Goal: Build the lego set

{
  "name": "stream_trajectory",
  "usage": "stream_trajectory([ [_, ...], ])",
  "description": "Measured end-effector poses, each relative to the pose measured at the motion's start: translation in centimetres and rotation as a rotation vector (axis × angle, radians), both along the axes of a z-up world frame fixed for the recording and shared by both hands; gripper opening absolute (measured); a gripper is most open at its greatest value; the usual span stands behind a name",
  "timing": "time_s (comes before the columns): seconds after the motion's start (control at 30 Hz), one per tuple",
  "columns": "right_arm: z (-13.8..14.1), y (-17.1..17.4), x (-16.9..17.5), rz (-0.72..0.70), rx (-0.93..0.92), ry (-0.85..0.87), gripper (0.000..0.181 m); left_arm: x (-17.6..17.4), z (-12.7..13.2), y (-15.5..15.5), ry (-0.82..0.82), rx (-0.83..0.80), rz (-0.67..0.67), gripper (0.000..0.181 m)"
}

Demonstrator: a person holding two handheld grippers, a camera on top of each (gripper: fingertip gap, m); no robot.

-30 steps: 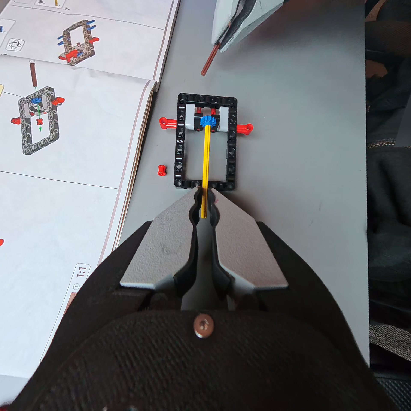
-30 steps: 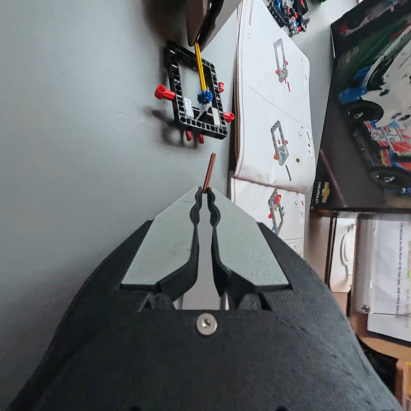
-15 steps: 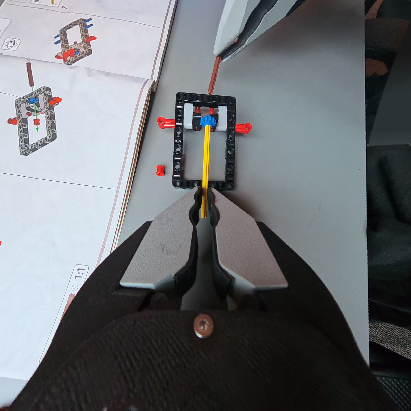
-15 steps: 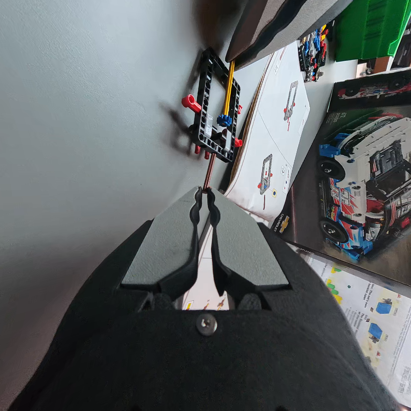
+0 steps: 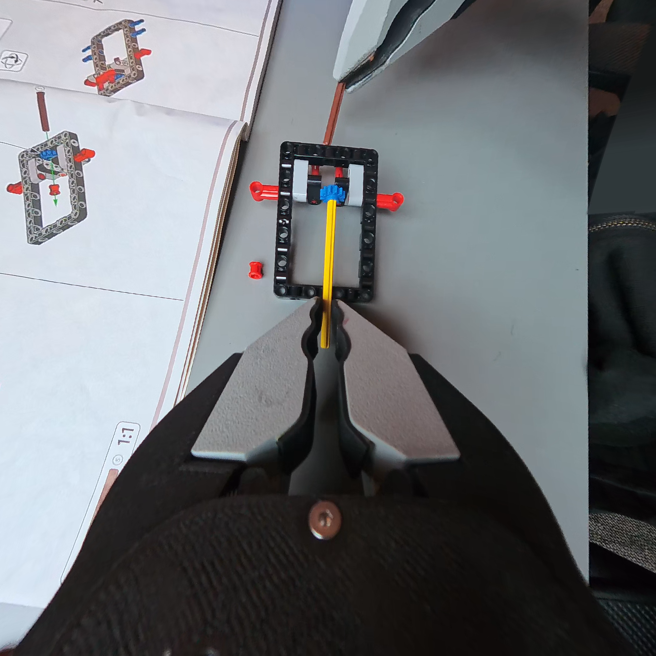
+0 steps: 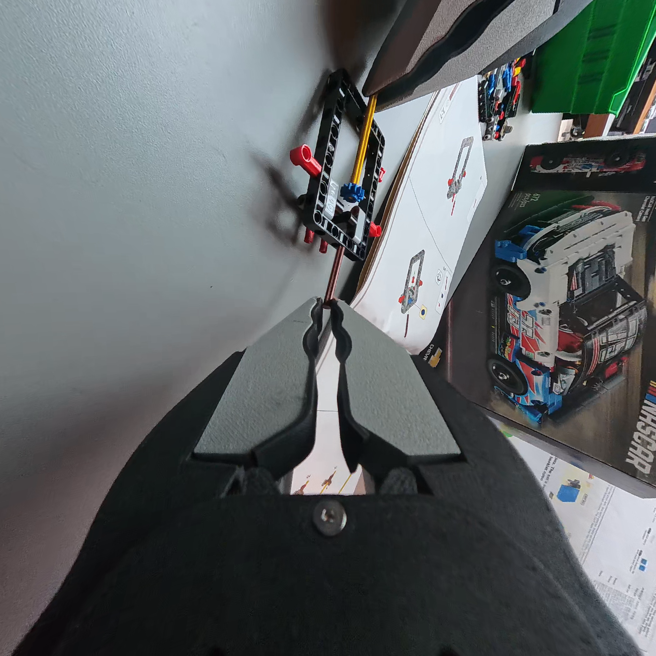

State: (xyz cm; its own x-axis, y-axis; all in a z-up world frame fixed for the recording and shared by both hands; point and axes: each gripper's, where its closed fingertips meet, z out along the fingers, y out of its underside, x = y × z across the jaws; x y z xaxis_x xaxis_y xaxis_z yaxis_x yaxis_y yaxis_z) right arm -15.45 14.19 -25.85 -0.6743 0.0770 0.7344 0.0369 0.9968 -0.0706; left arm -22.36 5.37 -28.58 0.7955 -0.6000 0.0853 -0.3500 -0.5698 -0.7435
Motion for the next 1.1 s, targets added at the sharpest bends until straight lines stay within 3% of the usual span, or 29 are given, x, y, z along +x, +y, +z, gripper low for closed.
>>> stream_trajectory([
  [0.57,-0.18,-0.20,-0.01,0.065,0.031,0.001,0.001,-0.06,-0.20,0.03,0.011,-0.009,0.003,0.002],
  [0.87,0.61,-0.55,-0.05,0.078,-0.260,-0.070,0.002,-0.08,-0.20,0.06,0.010,-0.010,0.006,0.002],
  [1.1,0.37,-0.30,-0.51,0.107,-0.313,-0.078,0.001,-0.08,-0.23,0.05,0.008,-0.014,0.004,0.002],
])
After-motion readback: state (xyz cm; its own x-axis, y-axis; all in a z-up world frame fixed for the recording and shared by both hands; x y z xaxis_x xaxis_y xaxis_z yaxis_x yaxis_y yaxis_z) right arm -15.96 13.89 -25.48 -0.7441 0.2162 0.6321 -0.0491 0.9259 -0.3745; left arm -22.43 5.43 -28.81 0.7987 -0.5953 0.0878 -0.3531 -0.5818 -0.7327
